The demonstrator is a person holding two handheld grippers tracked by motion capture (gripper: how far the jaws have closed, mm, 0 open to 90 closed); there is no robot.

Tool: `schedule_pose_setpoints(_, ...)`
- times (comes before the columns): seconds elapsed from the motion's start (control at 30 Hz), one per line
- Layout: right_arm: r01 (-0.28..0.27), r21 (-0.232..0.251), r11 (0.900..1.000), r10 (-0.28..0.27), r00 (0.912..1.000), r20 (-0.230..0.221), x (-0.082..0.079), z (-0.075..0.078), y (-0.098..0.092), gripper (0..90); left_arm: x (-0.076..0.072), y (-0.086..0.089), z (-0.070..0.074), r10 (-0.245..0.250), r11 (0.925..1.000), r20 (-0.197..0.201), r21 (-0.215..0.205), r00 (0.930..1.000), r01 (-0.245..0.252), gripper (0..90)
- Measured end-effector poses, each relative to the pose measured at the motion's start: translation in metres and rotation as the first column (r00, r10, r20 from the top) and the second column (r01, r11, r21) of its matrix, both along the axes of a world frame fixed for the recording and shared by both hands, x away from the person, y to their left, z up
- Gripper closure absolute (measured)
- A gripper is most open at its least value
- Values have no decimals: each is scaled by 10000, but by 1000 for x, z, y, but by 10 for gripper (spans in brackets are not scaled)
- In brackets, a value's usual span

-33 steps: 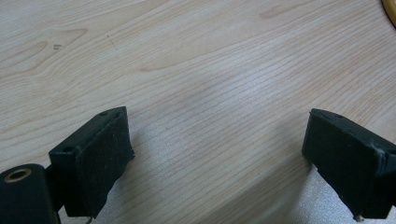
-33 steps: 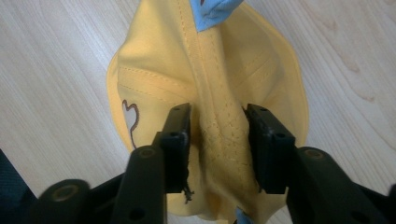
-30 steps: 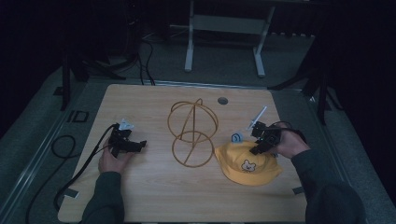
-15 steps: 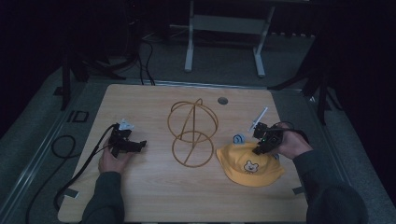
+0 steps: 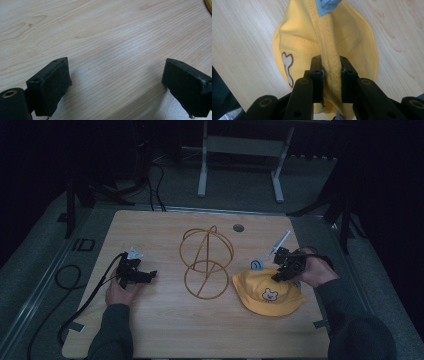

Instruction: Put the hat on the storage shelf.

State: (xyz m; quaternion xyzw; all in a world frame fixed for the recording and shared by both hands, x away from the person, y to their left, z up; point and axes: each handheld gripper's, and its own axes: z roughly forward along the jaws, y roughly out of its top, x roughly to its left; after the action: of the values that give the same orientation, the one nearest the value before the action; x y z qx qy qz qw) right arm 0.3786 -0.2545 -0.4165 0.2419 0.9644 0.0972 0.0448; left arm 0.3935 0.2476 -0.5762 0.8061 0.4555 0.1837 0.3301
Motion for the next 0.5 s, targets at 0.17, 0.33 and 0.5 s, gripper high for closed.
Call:
schedule_pose_setpoints(0.17, 49, 187, 9998, -52, 9999, 157, 1, 8, -1, 766, 0, 0, 0, 4, 10000, 1, 1, 10000, -4, 77)
schedule_pose_setpoints(0.33, 119, 352, 9993, -135, 9989, 452, 1, 18, -3, 766, 0, 0, 0, 3, 10000, 4, 1, 10000, -3, 78)
schedule_pose_setpoints(0.5, 230, 556, 9982, -270, 9970, 722, 1, 27, -7, 766, 0, 0, 0, 1, 10000, 3, 0, 10000, -1, 78)
